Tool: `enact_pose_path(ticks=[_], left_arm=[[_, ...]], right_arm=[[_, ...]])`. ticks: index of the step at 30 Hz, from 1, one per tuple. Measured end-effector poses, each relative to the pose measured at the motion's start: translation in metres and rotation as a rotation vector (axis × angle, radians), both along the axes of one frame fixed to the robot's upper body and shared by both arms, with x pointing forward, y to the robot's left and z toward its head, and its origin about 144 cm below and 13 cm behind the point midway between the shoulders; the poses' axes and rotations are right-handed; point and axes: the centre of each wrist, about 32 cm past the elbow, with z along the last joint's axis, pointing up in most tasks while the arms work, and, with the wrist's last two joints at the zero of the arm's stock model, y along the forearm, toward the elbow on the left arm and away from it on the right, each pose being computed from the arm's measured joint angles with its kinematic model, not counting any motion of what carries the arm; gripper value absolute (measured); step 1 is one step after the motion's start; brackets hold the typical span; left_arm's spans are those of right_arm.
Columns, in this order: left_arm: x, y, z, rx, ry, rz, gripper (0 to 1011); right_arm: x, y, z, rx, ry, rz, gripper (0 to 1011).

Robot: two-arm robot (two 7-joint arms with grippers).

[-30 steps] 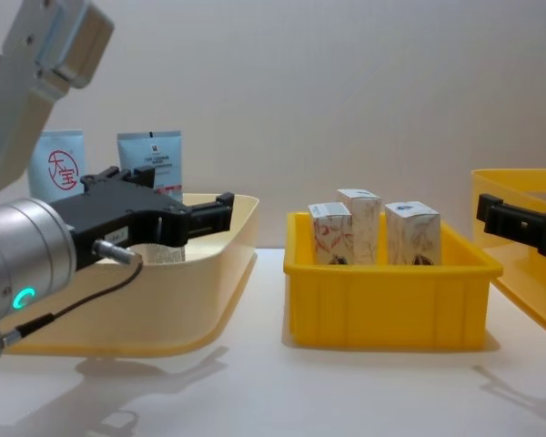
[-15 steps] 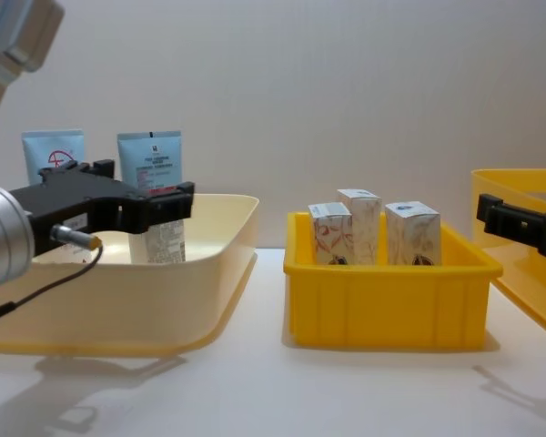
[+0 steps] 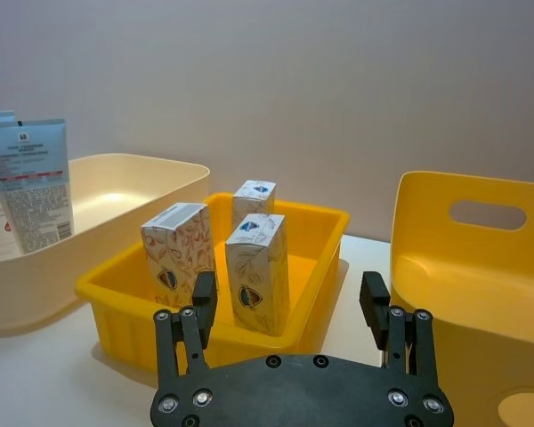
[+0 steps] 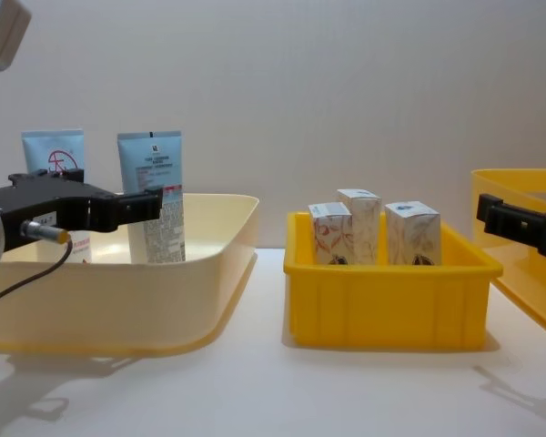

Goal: Bimanual collaborative sorting of washing and personal care products

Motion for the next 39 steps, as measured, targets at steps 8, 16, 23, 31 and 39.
enact_pose_path(ticks=[8,16,23,31,39], left_arm=[[0.008,0.007,0.001,-0.032,0.040,-0.005,1003],[0.017,0.010,0.001,-0.068,0.069,-0.026,1003],[0.026,0.010,0.000,-0.092,0.090,-0.050,1003],[0.036,0.006,-0.001,-0.108,0.103,-0.070,1003],[0.046,0.003,-0.006,-0.116,0.120,-0.082,1003]], right_arm=[[0.000,0.000,0.000,0.000,0.000,0.000,1001],[0.000,0.000,0.000,0.000,0.000,0.000,1001],[0.000,0.000,0.000,0.000,0.000,0.000,1001],[0.000,0.000,0.000,0.000,0.000,0.000,1001],[0.000,0.000,0.000,0.000,0.000,0.000,1001]])
